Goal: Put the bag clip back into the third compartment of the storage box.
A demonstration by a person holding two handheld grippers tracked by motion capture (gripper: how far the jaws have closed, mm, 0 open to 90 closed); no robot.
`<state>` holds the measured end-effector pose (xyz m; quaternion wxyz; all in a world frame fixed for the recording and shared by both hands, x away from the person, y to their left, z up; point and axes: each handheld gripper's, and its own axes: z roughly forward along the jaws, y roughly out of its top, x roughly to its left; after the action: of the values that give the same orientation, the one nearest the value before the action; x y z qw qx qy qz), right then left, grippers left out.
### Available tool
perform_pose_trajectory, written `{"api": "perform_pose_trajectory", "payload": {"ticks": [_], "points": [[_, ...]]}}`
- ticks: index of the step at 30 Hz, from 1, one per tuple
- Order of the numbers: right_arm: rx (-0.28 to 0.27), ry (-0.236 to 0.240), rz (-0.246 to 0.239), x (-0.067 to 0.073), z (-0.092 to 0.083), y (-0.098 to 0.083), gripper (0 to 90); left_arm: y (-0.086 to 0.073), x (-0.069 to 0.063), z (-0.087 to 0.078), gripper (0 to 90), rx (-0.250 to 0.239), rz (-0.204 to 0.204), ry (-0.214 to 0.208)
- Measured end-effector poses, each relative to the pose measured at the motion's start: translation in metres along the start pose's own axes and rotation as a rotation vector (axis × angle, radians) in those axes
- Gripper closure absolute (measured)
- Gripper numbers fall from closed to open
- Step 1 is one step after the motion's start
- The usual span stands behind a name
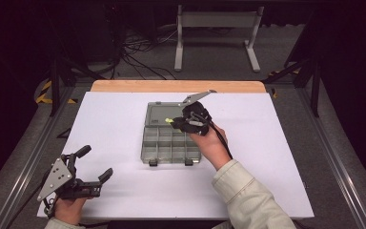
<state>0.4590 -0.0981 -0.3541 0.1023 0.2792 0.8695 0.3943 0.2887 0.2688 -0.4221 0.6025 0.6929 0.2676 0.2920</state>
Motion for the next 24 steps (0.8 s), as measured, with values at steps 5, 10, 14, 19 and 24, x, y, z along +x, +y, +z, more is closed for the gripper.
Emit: {"api": "perform_pose_trajectory", "payload": {"ticks": [5, 10, 14, 19, 24], "points": [[0.011, -0.018, 0.019, -0.010, 0.011, -0.002, 77.9, 0.000, 0.000, 0.001, 0.8, 0.003, 0.003, -0.003], [0.017, -0.030, 0.031, -0.014, 0.015, -0.004, 77.9, 0.000, 0.000, 0.000, 0.8, 0.003, 0.003, -0.004], [0.030, -0.028, 0.056, -0.016, 0.019, -0.009, 77.9, 0.000, 0.001, 0.000, 0.8, 0.000, 0.001, -0.001], [0.043, -0.026, 0.062, -0.014, 0.026, -0.012, 77.9, 0.000, 0.000, 0.000, 0.8, 0.001, 0.004, -0.004], [0.059, -0.039, 0.063, -0.013, 0.031, -0.016, 77.9, 0.000, 0.001, 0.000, 0.8, 0.001, 0.003, -0.002]]}}
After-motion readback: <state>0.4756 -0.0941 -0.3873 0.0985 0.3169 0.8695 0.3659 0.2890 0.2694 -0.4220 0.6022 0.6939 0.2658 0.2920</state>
